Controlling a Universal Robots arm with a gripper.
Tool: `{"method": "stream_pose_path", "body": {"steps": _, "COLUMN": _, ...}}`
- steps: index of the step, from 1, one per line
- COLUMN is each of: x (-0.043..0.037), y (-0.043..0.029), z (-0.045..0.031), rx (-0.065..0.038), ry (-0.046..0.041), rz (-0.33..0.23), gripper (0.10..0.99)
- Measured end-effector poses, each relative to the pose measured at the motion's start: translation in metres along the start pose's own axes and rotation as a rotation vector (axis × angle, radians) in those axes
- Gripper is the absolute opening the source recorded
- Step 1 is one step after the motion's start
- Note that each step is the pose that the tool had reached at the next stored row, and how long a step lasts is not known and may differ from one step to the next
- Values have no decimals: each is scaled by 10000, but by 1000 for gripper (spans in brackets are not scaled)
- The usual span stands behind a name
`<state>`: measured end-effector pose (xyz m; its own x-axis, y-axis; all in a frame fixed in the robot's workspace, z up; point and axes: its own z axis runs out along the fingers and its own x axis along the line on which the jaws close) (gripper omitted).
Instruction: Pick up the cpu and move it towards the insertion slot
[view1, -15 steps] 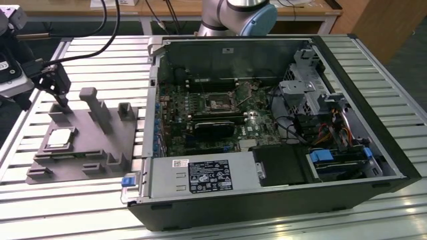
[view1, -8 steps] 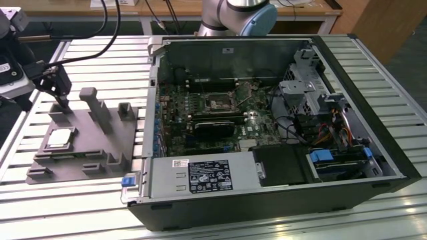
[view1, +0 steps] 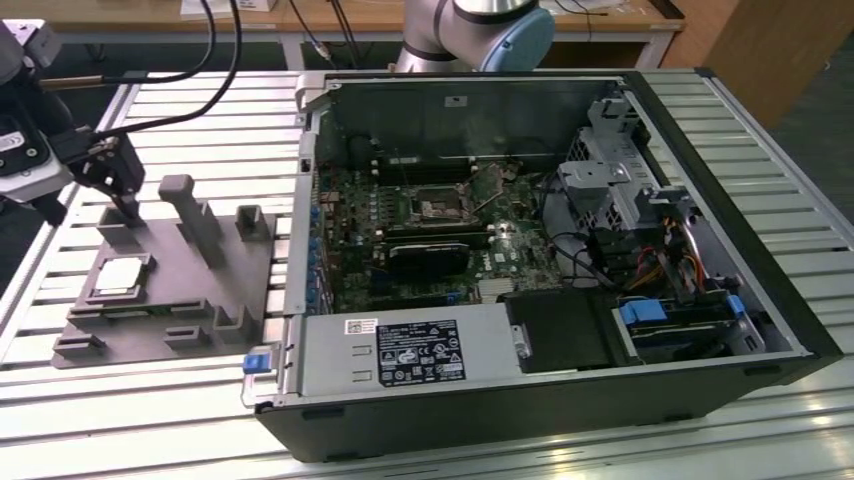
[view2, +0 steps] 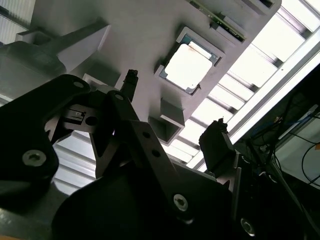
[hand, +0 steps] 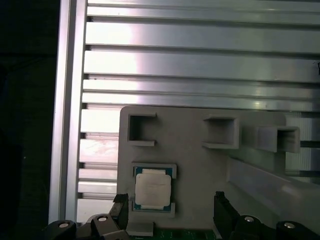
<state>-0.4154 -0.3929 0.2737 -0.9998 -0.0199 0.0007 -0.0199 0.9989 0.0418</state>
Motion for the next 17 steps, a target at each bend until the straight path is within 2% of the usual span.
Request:
{"method": "stream_pose_path", "body": {"steps": 8, "x": 8, "y": -43, "z": 78, "rx": 0, "ry": 0, "rz": -1, "gripper": 773}}
{"method": "stream_pose_path", "body": {"steps": 17, "x": 9, "y": -49, "z": 128, "rx": 0, "ry": 1, "rz": -1, "gripper": 773}}
